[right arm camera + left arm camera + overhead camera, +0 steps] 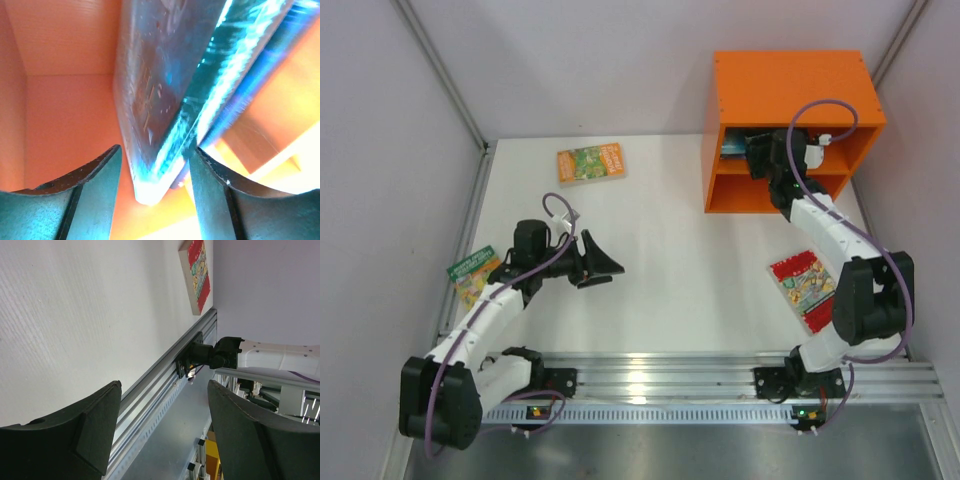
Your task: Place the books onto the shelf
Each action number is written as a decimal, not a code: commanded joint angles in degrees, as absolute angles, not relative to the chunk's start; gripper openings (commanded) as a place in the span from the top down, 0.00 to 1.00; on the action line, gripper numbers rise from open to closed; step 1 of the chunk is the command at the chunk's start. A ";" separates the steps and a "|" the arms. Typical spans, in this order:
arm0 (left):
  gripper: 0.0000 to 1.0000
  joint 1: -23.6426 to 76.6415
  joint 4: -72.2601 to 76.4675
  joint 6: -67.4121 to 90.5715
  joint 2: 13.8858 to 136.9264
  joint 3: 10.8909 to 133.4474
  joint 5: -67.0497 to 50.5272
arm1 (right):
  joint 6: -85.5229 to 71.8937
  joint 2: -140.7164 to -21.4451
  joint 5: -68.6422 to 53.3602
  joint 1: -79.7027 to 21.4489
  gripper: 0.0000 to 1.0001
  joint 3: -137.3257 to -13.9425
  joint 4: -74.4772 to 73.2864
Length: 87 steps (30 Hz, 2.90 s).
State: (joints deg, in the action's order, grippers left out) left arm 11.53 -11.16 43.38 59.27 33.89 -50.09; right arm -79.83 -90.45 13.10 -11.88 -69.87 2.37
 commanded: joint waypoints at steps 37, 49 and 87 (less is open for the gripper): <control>0.26 11.69 -10.46 43.77 55.72 31.64 -48.25 | -79.72 -88.59 12.92 -11.95 0.63 -71.37 -6.33; 0.26 11.69 -10.20 43.68 56.42 31.64 -47.90 | -79.11 -90.79 11.95 -11.95 0.79 -73.12 -6.15; 0.27 11.60 -12.22 43.33 55.99 35.33 -45.17 | -60.05 -64.90 1.86 -10.02 0.28 -55.92 -5.09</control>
